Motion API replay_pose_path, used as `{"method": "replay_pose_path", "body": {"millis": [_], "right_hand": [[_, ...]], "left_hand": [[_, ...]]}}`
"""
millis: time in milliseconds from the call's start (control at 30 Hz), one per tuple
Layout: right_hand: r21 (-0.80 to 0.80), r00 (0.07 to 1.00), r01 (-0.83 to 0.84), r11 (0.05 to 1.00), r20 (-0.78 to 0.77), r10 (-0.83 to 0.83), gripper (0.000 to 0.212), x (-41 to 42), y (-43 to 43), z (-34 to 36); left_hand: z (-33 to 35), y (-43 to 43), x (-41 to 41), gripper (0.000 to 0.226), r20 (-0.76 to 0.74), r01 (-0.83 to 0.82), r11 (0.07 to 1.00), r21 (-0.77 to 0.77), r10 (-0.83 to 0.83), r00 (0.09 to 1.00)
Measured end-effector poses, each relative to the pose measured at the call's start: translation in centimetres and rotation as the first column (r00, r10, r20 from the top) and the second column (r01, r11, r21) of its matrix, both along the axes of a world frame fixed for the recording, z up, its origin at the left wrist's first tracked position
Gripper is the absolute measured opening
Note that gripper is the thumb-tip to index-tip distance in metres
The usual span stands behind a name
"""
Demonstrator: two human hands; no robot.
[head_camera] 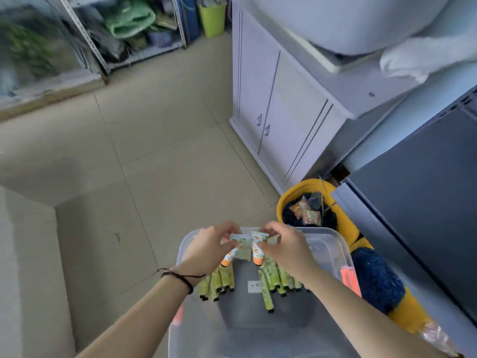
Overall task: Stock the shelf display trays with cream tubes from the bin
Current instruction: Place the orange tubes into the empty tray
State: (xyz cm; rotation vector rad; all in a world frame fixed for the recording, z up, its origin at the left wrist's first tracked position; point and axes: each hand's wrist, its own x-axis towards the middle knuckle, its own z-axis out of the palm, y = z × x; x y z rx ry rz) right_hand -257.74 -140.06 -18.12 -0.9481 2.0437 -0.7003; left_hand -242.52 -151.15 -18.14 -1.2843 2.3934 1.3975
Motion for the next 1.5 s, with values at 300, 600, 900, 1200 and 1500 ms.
{"method": "replay_pose_path", "body": {"millis": [300,600,900,1200,1500], "right_hand": [[-0.256,0.985,-0.013,0.967,-0.17,-0.032,0.014,0.1,-5.3,21.8],[-0.559,0.929,-0.001,0.829,-0.308,-0.206,0.006,-2.5,-4.9,48.2],[-0.572,0.837,-0.002,0.82,-0.449,-0.311,0.011,-6.4,0.9,68.4],[-0.432,0.746,0.125,0.893,-0.552,-0.372,0.015,-14.1,11.1,79.3],[-0.345,0.649,0.282,0.895,-0.619,-0.443,0.017,-22.7,18.3,78.8]], "left_hand": [[22.8,-7.7,0.7,0.01,-0.083,0.122,0.97,-0.21,-0.142,0.986],[49.1,-8.0,-2.7,0.015,-0.35,0.106,0.804,-0.586,-0.368,0.861],[67.1,-4.1,-8.6,0.008,-0.476,0.089,0.749,-0.656,-0.503,0.721],[76.4,3.9,-18.7,0.012,-0.512,0.259,0.724,-0.639,-0.653,0.559],[76.3,11.1,-31.7,0.013,-0.452,0.41,0.666,-0.623,-0.734,0.506]]}}
